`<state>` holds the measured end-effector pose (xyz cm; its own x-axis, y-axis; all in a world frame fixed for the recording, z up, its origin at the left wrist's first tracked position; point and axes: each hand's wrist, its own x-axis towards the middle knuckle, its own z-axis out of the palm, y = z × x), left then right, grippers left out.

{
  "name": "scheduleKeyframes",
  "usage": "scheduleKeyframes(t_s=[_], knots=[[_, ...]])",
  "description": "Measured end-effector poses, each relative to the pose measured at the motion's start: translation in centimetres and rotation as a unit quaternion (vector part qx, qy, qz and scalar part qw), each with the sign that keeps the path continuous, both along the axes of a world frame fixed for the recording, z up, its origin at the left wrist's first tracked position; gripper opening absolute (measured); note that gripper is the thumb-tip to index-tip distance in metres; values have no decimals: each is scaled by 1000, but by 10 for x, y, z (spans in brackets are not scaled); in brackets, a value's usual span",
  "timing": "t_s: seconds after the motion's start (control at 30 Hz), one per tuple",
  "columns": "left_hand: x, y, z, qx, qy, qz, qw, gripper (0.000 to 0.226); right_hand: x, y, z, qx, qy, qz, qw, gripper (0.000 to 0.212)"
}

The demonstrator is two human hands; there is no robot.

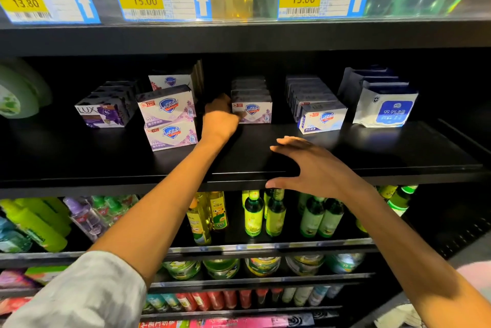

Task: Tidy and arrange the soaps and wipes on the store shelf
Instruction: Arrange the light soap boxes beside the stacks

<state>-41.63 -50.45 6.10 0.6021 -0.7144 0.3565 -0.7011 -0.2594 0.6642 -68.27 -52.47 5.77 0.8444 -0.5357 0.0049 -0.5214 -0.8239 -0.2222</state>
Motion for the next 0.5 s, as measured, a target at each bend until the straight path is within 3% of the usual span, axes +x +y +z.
scheduleKeyframes(t_s=[0.23,0.33,0.5], knots=[[-19,19,4,11,-2,4,1000,46,0,1,0,-5,-10,3,1000,102],[-35,41,9,43,-5,7,999,38,0,2,2,-4,-14,7,1000,103],[-48,96,-1,-13,-6,-20,1000,37,7,8,11,15,-44,-9,999,88]])
